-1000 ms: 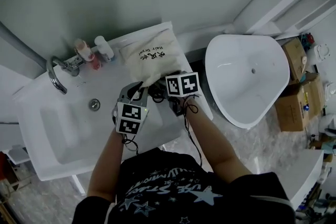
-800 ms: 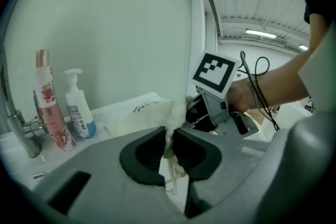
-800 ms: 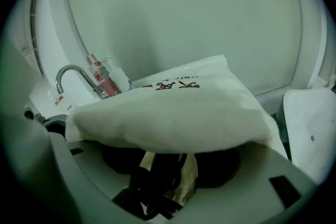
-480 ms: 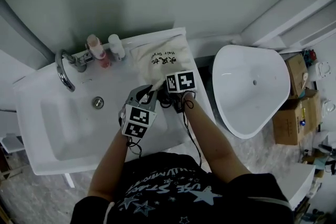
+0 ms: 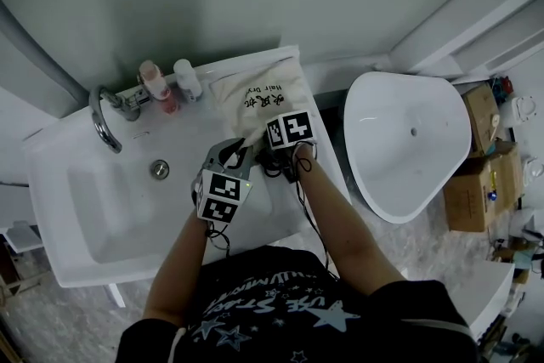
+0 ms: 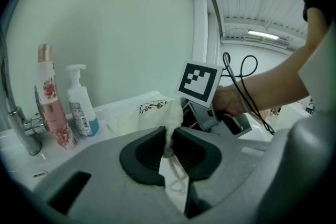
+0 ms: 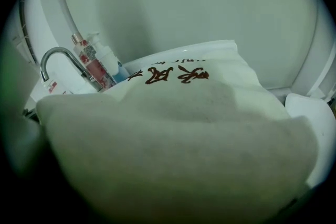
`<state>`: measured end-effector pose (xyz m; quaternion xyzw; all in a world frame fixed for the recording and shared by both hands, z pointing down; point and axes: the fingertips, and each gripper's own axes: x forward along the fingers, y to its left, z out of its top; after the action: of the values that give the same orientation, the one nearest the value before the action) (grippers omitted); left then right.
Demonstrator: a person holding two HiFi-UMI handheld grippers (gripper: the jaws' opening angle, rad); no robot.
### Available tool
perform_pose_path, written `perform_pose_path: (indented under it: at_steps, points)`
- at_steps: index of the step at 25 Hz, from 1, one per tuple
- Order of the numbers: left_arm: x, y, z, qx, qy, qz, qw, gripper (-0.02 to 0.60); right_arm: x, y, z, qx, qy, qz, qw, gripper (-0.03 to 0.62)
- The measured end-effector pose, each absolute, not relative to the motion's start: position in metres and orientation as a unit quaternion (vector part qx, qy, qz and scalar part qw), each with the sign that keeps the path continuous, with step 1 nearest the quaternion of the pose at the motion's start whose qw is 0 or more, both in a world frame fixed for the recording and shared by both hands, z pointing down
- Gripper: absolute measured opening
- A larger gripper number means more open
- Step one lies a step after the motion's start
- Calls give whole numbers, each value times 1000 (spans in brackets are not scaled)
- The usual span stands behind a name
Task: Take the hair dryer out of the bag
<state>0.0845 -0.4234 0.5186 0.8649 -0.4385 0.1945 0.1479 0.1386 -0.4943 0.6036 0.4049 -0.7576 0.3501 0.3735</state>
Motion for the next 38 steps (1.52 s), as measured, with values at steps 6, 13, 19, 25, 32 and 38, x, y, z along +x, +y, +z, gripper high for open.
perform_pose_path:
  at_steps: [6, 13, 19, 25, 32, 38]
  points:
    - [85, -423, 513, 864, -439, 199, 144, 54, 144, -475, 597, 389, -764, 357, 371, 176]
    - [89, -422, 510, 863, -443, 196, 145, 54, 155, -441, 585, 369, -769, 381, 356, 176]
    - [94, -419, 503, 859, -450, 200, 139, 54, 159, -405, 563, 339, -786, 404, 324, 176]
    - [97, -417, 495, 856, -456, 207, 130, 54, 159, -369, 542, 308, -803, 408, 307, 176]
    - [106, -410, 483, 848, -468, 216, 122, 54, 174, -332, 524, 281, -819, 399, 301, 176]
    - [109, -400, 481, 841, -475, 229, 120, 54, 187, -304, 516, 268, -830, 393, 290, 176]
